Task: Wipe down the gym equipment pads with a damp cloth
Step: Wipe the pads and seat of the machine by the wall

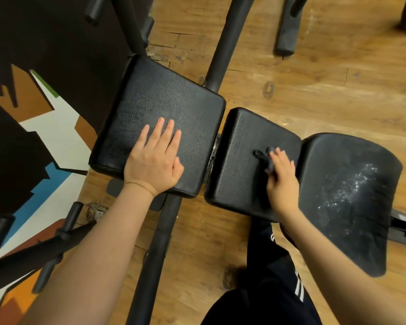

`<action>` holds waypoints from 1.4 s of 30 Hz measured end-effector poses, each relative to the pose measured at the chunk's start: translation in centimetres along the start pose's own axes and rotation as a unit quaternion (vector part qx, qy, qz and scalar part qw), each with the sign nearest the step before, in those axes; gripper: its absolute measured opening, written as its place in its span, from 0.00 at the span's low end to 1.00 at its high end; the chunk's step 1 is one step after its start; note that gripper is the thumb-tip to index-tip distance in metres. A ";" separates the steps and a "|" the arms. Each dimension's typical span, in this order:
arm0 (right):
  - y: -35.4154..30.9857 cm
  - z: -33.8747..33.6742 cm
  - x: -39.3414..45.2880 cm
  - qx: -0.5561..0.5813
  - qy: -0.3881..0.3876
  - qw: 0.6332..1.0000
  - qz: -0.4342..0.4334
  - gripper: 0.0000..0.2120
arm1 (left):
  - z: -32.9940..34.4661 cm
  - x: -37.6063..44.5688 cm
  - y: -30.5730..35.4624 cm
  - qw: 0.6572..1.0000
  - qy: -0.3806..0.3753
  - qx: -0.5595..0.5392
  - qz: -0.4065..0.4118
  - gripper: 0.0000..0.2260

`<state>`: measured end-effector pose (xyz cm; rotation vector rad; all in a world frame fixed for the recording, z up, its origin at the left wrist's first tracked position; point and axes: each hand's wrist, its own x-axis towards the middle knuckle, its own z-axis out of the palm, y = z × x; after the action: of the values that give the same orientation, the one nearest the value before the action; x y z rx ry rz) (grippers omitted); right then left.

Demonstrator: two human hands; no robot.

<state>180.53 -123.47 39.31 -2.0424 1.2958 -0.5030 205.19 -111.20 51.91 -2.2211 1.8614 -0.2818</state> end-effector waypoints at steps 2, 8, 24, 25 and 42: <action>0.4 -0.5 3.3 0.009 0.025 0.999 0.033 0.25 | 0.0 -0.1 0.0 1.000 -0.004 -0.003 -0.001 0.25; 1.2 0.0 2.1 0.033 0.057 0.995 0.071 0.22 | 0.0 0.0 0.1 1.000 -0.001 -0.004 0.001 0.26; 2.5 -1.1 3.7 0.027 0.047 0.995 0.079 0.22 | 0.0 -0.1 0.2 1.000 -0.002 0.000 -0.001 0.25; 2.5 -1.3 4.8 0.025 0.044 0.995 0.084 0.22 | -0.1 -0.1 0.2 1.000 -0.002 0.002 -0.001 0.25; 2.3 -0.3 -3.1 0.039 0.047 0.992 0.110 0.22 | -0.2 -0.1 0.2 1.000 -0.014 -0.005 -0.004 0.25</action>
<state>177.46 -121.42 37.99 -1.8041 1.5109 -0.5446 204.88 -111.18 52.04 -2.2269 1.8449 -0.2413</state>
